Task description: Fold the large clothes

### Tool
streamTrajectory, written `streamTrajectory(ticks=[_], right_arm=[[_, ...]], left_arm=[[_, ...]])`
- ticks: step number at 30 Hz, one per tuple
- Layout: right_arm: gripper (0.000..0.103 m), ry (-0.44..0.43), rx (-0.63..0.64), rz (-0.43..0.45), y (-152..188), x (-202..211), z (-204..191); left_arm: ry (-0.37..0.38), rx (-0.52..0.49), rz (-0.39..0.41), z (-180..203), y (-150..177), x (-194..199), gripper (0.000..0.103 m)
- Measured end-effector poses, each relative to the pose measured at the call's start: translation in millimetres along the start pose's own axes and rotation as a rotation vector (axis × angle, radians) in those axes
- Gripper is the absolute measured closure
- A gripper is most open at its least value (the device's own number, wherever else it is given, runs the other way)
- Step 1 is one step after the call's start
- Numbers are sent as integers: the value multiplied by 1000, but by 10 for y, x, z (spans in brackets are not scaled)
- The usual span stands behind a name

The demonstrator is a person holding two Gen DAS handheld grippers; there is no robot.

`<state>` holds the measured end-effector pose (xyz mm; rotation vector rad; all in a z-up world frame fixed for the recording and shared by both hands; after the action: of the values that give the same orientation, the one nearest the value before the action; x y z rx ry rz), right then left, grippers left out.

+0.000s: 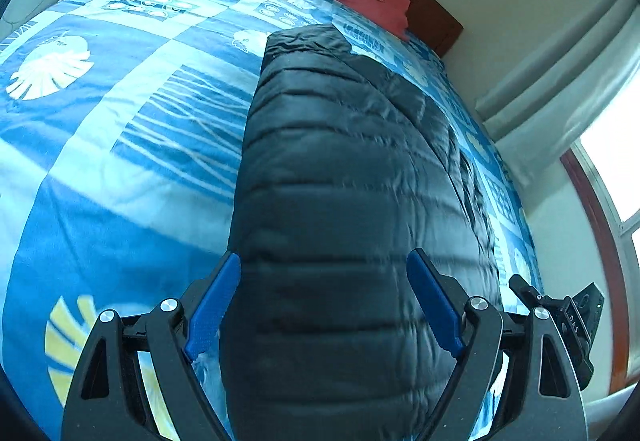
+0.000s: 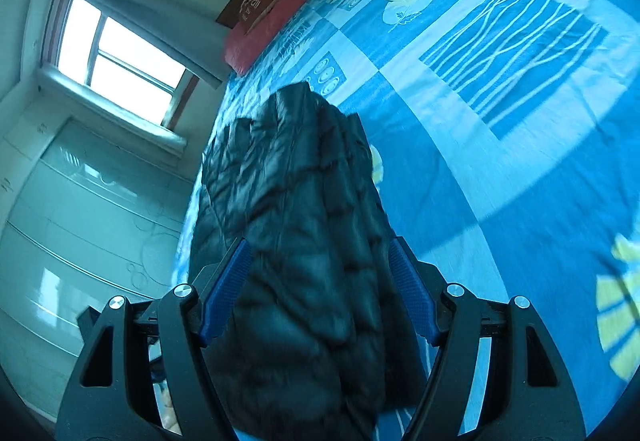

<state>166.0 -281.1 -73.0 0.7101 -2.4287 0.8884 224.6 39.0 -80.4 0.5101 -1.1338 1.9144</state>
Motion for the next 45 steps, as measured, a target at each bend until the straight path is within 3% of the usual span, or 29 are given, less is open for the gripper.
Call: streamTrajectory(ticks=[18, 24, 31, 45], right_arm=[[30, 260, 361, 99, 616, 720, -416], [23, 290, 417, 147, 715, 917, -613], [22, 326, 555, 222, 807, 1130, -984], [20, 340, 658, 261, 986, 1244, -1280]], left_arm=[[-179, -186, 122, 310, 623, 872, 19], [-226, -243, 188, 467, 652, 1110, 19], [-271, -294, 236, 610, 692, 1330, 19], [-277, -305, 292, 691, 723, 1564, 18]])
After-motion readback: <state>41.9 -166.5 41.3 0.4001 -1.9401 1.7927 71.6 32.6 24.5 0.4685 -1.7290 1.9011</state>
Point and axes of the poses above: each gripper's, at about its wrist camera, not at the fingertips, and x roughly against the way its jaws point, z to its right, y to its underside, the point moved 4 cm from there along -x, roughly the way its jaws point, and after that the axes turned 4 degrees about z, right-handed, at the moved point
